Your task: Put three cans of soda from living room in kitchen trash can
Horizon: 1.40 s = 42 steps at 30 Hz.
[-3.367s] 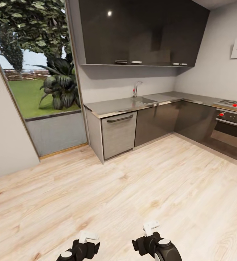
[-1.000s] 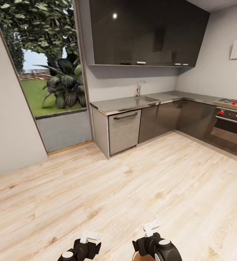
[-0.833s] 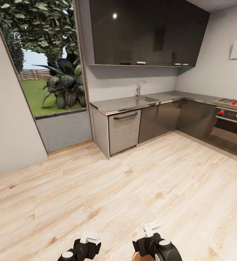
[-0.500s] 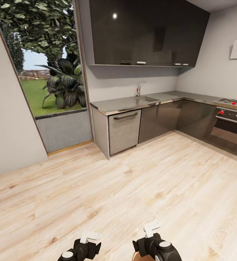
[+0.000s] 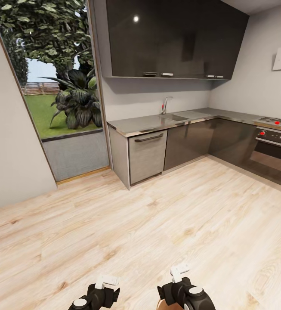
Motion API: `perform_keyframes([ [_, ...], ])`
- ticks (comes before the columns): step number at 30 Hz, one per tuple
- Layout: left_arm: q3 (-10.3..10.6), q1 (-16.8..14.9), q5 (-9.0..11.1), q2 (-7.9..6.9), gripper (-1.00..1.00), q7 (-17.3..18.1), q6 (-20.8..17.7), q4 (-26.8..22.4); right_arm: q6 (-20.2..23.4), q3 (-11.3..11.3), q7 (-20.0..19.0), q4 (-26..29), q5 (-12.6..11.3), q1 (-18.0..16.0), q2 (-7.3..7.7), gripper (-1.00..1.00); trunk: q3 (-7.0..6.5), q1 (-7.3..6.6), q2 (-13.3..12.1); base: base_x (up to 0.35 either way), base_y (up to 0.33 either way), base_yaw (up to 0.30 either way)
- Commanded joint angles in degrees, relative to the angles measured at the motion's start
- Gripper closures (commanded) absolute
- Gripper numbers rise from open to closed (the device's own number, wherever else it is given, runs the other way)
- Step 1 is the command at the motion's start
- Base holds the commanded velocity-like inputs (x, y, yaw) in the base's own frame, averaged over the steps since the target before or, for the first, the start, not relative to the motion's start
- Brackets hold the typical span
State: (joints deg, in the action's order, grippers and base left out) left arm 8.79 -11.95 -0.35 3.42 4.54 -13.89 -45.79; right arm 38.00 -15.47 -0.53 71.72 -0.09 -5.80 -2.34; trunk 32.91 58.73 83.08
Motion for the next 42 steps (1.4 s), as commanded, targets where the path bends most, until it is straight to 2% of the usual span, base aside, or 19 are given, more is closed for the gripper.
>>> perform_keyframes([
  [1, 0.00, 0.00, 0.00, 0.00, -1.00, 0.01, 0.00, 0.00, 0.02, 0.00, 0.00, 0.00, 0.00, 0.00, -0.01, -1.00, 0.00, 0.00, 0.00, 0.000, 0.000, 0.000],
  [19, -0.04, 0.00, 0.13, 0.00, -1.00, -0.14, -0.07, 0.00, 0.05, 0.07, 0.24, 0.00, 0.00, 0.00, -0.07, -1.00, 0.00, 0.00, 0.00, 0.000, 0.000, 0.000],
  [27, -0.15, 0.00, 0.36, 0.00, -1.00, -0.16, -0.56, 0.00, 0.16, 0.22, 0.09, -0.05, -0.09, 0.00, -0.54, -1.00, 0.00, 0.00, 0.00, 0.000, 0.000, 0.000],
  [37, -0.44, 0.00, 0.50, 0.08, -1.00, 0.01, -0.96, 0.00, 0.58, 0.32, -0.14, -3.46, -0.17, 0.00, -0.67, -1.00, 0.02, 0.00, 0.00, 0.000, 0.000, 0.000],
  [42, -0.57, -0.02, 0.58, 0.15, -1.00, 0.03, -4.10, -0.01, 0.74, 2.15, -0.23, -5.37, -0.16, 0.00, -0.63, -1.00, 0.35, 0.00, 0.00, 0.000, 0.000, 0.000],
])
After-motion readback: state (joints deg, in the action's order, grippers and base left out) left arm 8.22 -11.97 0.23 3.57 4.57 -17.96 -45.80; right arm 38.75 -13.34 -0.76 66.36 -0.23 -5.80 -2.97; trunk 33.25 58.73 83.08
